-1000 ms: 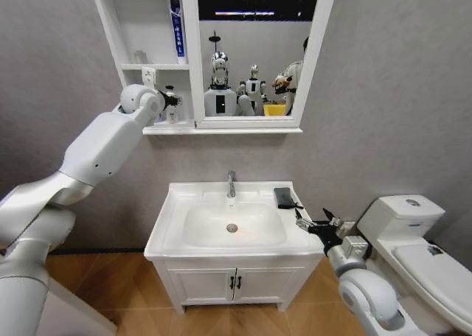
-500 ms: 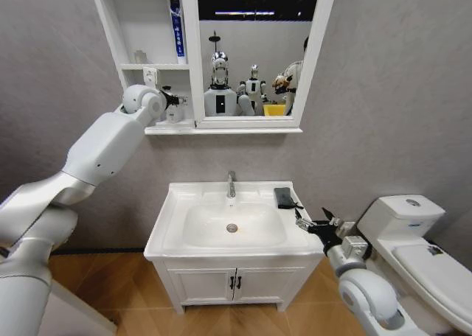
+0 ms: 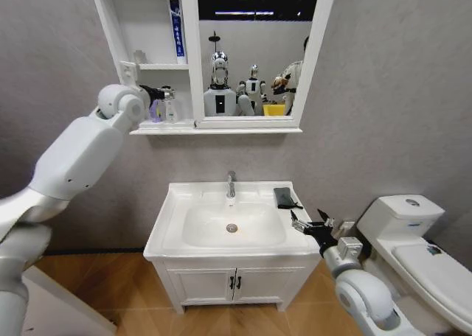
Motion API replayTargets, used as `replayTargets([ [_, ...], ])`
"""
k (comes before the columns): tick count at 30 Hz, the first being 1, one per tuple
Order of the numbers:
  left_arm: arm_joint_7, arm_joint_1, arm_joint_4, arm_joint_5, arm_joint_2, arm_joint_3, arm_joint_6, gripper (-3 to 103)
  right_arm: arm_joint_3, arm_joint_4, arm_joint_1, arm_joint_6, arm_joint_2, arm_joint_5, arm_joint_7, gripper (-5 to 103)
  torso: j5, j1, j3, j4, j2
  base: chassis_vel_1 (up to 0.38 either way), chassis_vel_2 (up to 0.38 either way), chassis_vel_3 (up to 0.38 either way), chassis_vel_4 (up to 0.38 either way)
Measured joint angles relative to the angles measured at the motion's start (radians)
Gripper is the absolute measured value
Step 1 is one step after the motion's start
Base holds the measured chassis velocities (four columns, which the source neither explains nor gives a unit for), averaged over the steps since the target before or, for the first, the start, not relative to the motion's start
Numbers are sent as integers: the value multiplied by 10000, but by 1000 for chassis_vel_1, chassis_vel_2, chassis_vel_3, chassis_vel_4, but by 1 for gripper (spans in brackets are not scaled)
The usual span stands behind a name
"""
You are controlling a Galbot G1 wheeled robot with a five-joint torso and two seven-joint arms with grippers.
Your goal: Move facial cleanser and shampoo from washbasin to cabinet, then wipe washbasin with towel.
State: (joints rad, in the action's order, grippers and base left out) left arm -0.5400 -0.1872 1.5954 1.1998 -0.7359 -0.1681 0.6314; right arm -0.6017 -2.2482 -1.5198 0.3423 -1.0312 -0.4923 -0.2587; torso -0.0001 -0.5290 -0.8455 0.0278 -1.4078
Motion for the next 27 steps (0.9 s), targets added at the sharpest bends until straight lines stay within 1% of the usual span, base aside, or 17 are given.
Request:
replayTargets([
  [2,-256,263,478,279,290,333,38,100,8,-33,-1,20,65,-4,-4,100,1,0,0,0,0,0,0,0,0],
  [5,-919,1502,2593,1499,1466,1478,259,100,-33,-151,-52,145,253,-62,-34,100,-3,0,1,-6,0,0,0,0,0],
  [8,-1102,1971,3329,1901,1966,1766,248,100,-63,-178,-88,168,273,-75,-46,100,2,1,2,-2,-1,0,0,0,0],
  [9,-1417,2641,4190,2578,2629,2219,200,100,-94,-202,-153,180,281,-76,-69,100,2,2,1,-3,-3,0,0,0,0],
  [11,-2124,3319,5166,3585,3212,2596,24,100,-165,-304,-349,189,183,-74,-142,100,2,2,2,-11,-3,0,0,0,0],
  [13,-2426,3700,5669,3890,3309,2713,-130,100,-290,-449,-628,188,10,-57,-220,100,8,2,2,-6,-3,0,0,0,0],
  [14,-2426,3700,5669,3890,3309,2713,-130,100,-290,-449,-628,188,10,-57,-220,100,8,2,2,-6,-3,0,0,0,0],
  [15,-2518,4172,6064,3900,3388,2893,-258,100,-343,-577,-814,195,-102,-70,-338,100,5,2,1,14,-3,0,0,0,0],
  [18,-2858,6625,7142,3415,3582,4613,-936,100,-336,-867,-858,286,45,-315,-507,100,14,1,2,7,-3,-41,-20,-14,-16],
  [19,-2858,6625,7142,3415,3582,4613,-936,100,-336,-867,-858,286,45,-315,-507,100,14,1,2,7,-3,0,0,0,0],
  [20,-3068,8023,7458,3207,3460,5383,-1085,100,-337,-998,-871,371,178,-514,-556,100,9,1,1,-7,-3,0,0,0,0],
  [21,-3102,9219,7610,2836,3253,6004,-1193,100,-345,-1102,-882,439,296,-673,-627,100,1,1,1,-6,-3,0,0,0,0],
  [22,-2869,10653,7682,2095,2929,6724,-1368,100,-391,-1212,-890,477,429,-805,-707,100,-4,0,0,-6,-2,0,0,0,0],
  [23,-2869,10653,7682,2095,2929,6724,-1368,100,-391,-1212,-890,477,429,-805,-707,100,-4,0,0,-6,-2,0,0,0,0],
  [25,-2217,12918,7680,577,2264,7824,-1732,100,-566,-1382,-918,506,659,-952,-814,100,-2,0,0,-1,-1,0,0,0,0],
  [26,-2063,13517,7680,168,2042,8137,-1831,100,-633,-1447,-934,509,734,-1012,-872,100,-2,0,0,0,0,0,0,0,0],
  [27,-2063,13517,7680,168,2042,8137,-1831,100,-633,-1447,-934,509,734,-1012,-872,100,-2,0,0,0,0,0,0,0,0],
])
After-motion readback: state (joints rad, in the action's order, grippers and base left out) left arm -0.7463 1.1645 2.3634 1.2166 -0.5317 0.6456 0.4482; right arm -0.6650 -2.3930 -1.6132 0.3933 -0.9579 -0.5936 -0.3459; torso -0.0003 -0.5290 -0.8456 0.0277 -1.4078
